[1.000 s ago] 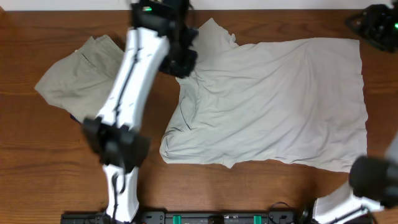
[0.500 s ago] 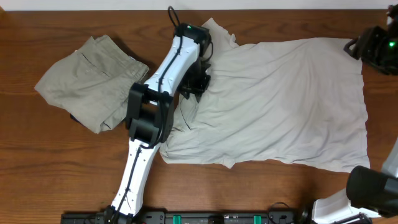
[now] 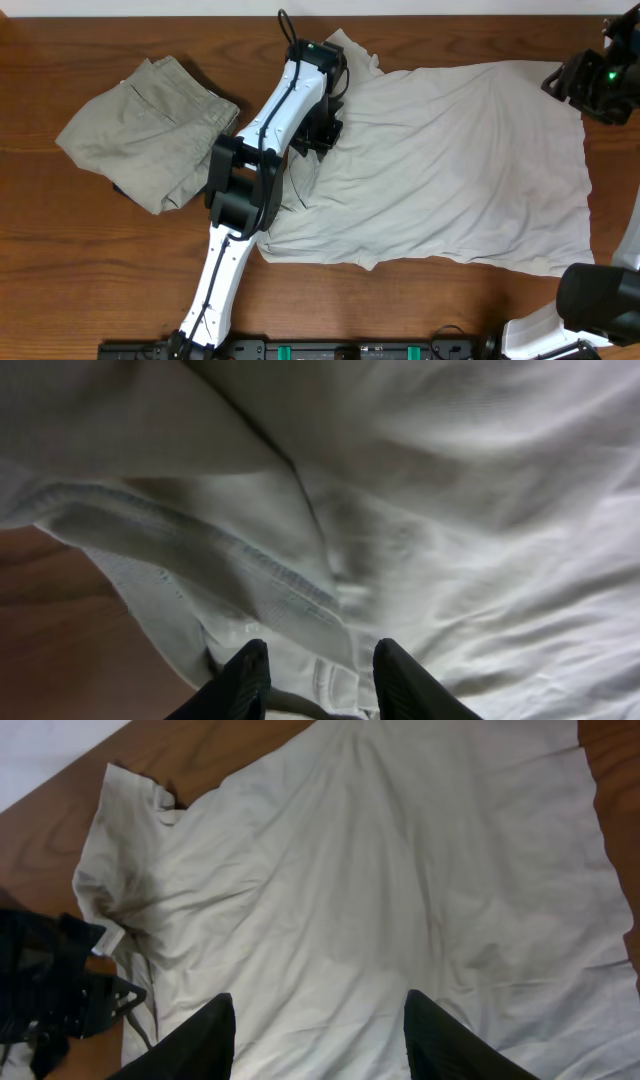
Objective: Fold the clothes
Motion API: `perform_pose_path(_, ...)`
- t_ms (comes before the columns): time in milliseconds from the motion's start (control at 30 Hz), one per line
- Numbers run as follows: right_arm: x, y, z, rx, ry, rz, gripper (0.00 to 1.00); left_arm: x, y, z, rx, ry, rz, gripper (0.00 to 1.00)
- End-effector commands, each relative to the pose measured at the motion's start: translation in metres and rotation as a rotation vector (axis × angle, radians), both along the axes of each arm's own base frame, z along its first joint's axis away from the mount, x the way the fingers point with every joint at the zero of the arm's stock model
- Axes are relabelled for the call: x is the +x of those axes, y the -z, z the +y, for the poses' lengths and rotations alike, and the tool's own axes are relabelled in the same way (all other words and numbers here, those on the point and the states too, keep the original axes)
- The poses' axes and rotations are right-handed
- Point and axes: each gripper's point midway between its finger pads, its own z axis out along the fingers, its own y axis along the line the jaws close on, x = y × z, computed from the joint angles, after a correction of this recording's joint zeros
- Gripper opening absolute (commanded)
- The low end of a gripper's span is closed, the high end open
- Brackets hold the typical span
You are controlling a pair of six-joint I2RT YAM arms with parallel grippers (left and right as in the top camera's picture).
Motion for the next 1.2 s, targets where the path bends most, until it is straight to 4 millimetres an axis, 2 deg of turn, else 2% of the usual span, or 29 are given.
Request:
perform_pose_path(0,-0.001,0.005,0.002,-0.008,-0.017,0.013,0.53,-0.001,0.011,0.008,0.036,-0.003,0.009,0.36)
perform_pose_path(133,0.0,0.005,0.002,-0.009,-0.017,0.011,0.52,-0.003,0.02,0.008,0.039,-0.004,0.014,0.3)
perform_pose_path(233,0.0,0.005,0.002,-0.009,-0.017,0.01,0.52,-0.005,0.021,0.009,0.046,-0.013,0.023,0.12)
perform_pose_path(300,0.0,0.005,0.002,-0.01,-0.017,0.009,0.52,-0.006,0.018,0.01,0.046,-0.013,0.023,0.06)
perform_pose_path(433,0.0,0.004,0.002,-0.01,-0.016,0.009,0.52,-0.003,0.008,0.025,0.123,-0.007,-0.009,0.06)
perform_pose_path(733,0.001,0.01,-0.002,-0.025,-0.009,0.02,0.52,0.025,-0.024,0.087,0.403,-0.062,-0.18,0.06)
perform_pose_path(900,0.0,0.033,-0.001,-0.012,-0.01,0.06,0.52,0.037,-0.024,0.112,0.422,-0.114,-0.201,0.06)
perform_pose_path(1100,-0.01,0.08,0.002,0.016,-0.011,0.151,0.51,0.044,-0.024,0.144,0.43,-0.191,-0.196,0.06)
perform_pose_path(1133,-0.011,0.087,0.002,0.019,-0.011,0.162,0.5,0.044,-0.024,0.148,0.431,-0.2,-0.193,0.09)
perform_pose_path(1167,-0.013,0.094,0.003,0.023,-0.011,0.174,0.5,0.044,-0.024,0.153,0.433,-0.21,-0.189,0.17)
